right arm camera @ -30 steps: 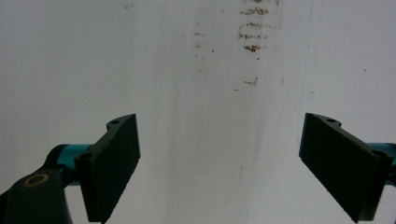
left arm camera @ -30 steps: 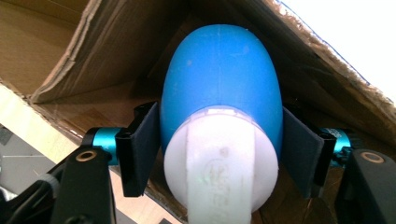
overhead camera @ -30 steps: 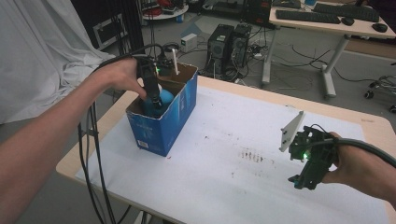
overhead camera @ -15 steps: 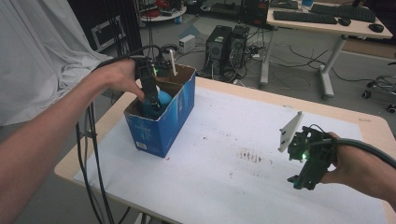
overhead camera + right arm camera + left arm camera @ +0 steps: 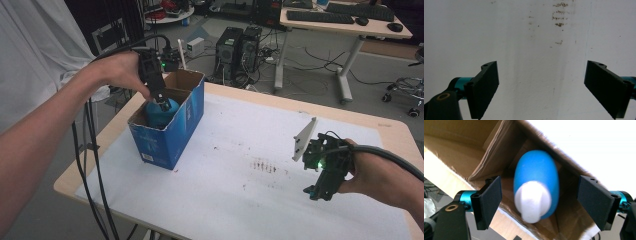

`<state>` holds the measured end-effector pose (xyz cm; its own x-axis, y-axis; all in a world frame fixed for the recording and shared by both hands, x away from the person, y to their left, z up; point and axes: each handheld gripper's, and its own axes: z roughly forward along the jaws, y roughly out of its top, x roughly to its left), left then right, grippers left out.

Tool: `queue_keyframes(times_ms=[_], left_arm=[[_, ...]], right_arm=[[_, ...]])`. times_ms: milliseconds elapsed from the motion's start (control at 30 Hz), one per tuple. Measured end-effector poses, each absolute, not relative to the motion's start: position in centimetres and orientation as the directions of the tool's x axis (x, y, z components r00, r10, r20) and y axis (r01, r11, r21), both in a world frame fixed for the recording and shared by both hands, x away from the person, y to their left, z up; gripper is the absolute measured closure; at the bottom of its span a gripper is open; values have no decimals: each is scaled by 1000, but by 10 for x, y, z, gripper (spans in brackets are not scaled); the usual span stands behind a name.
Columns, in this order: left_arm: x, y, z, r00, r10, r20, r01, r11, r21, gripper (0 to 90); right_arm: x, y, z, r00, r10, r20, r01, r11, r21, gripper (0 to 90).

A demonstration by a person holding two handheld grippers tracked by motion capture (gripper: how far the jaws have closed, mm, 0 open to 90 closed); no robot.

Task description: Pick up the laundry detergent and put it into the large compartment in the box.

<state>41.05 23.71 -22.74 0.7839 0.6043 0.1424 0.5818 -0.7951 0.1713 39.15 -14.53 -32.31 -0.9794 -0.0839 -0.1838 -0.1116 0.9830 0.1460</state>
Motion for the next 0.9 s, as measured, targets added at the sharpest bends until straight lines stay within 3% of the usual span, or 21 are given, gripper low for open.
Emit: queue_keyframes(times_ms=[467,900], left_arm=[[400,164,-202,870,462,171,429,-881,197,205],[390,91,-228,946,290,145,262,-947,185,163]], right_arm=[[392,-146,-322,-980,-74,-186,-102,983,150,116],[392,-150,-319,-982,-51,-185,-80,984,158,116]])
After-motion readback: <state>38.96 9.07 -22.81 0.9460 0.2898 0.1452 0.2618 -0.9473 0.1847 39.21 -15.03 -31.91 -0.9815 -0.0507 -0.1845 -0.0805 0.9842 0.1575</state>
